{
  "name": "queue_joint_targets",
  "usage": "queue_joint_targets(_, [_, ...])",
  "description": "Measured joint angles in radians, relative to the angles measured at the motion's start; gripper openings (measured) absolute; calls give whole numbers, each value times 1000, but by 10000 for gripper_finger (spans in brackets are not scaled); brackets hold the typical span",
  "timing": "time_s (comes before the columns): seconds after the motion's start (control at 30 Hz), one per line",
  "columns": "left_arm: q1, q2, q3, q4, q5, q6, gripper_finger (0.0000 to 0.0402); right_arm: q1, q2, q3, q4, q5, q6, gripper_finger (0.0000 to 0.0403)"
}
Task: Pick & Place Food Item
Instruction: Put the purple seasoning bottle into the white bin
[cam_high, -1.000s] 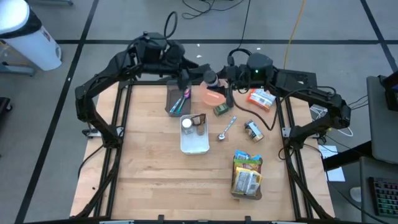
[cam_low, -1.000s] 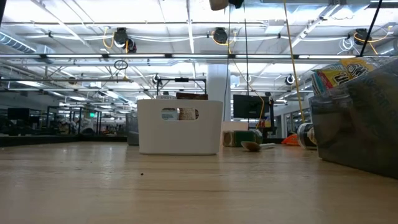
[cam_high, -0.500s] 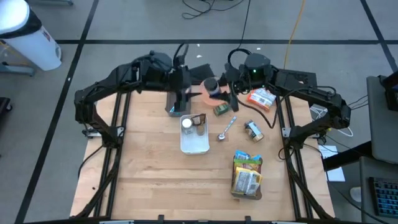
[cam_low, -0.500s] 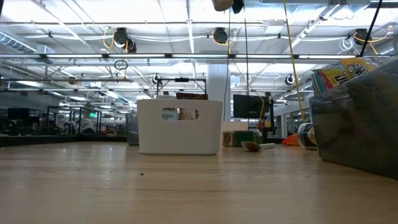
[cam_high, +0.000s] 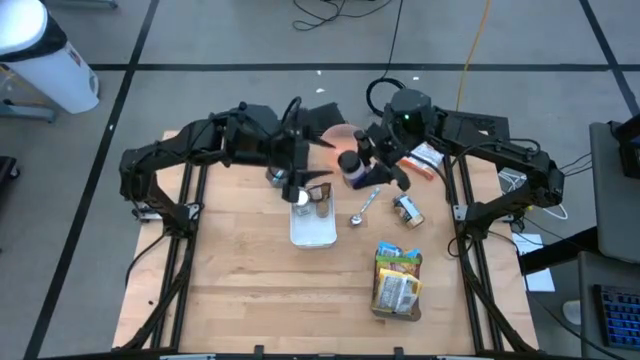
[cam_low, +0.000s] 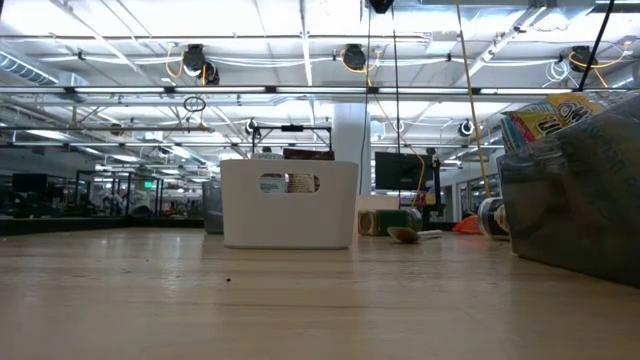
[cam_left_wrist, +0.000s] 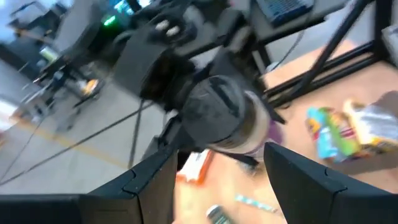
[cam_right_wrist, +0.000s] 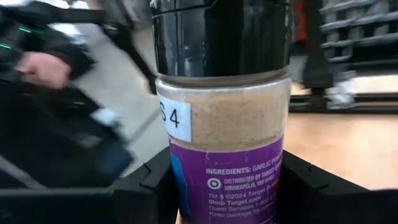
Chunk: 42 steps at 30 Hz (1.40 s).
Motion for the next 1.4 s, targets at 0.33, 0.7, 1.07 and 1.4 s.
queue_joint_targets(0.33, [-27,32,-1,69,172,-53,246,24,6,0,-3,-212,196,174])
queue_joint_targets(0.7, [-40,40,0,79,379,-147,246,171,92,-2,-2,-310,355,174])
queue_joint_targets(1.07, [-98,49,0,16,427,-139,246,199,122,-1,115,-308,455,174])
queue_joint_targets(1.4, [-98,70,2,13,454,-119,246,230,150,-2,158,-323,494,174])
